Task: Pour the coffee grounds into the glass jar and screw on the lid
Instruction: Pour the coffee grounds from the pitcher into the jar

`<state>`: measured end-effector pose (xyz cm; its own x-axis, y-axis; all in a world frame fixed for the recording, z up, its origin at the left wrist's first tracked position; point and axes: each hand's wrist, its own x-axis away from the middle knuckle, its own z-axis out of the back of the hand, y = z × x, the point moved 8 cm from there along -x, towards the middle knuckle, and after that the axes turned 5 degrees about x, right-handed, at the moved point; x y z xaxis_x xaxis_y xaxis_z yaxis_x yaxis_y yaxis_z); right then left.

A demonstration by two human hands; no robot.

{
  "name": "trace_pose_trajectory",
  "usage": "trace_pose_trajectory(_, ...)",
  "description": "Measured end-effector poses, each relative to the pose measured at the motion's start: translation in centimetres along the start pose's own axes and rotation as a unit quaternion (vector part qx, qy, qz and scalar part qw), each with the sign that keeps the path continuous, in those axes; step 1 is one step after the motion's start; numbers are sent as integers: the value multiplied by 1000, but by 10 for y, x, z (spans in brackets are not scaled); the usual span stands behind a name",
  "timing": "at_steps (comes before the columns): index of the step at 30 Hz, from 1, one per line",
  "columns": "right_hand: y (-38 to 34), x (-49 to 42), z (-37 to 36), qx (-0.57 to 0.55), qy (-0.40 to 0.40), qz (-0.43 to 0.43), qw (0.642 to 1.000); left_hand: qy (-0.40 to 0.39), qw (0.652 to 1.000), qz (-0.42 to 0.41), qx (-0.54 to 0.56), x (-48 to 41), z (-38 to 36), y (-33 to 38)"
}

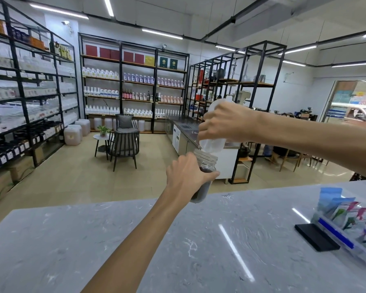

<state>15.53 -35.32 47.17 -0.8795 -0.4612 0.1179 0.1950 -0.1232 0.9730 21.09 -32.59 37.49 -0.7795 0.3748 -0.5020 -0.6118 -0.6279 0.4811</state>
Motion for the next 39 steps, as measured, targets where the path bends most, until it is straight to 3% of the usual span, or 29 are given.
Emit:
trace_pose_trajectory(10, 1, -1, -1, -27, -1, -14, 1000, 3, 1000, -2, -14, -1, -1, -7)
trace_pose_trajectory(20, -10, -4, -10, 17, 8, -4, 1000, -8, 1000, 9, -14, 0, -6, -12)
trace_pose_trajectory(30, -1, -4, -10, -6, 20, -55, 998, -12, 1000, 22, 6, -2, -4, -15)
trace_pose_trajectory(39, -19, -2, -18, 8, -8, -28, 1000, -36, 999, 14, -4, 6, -11, -18)
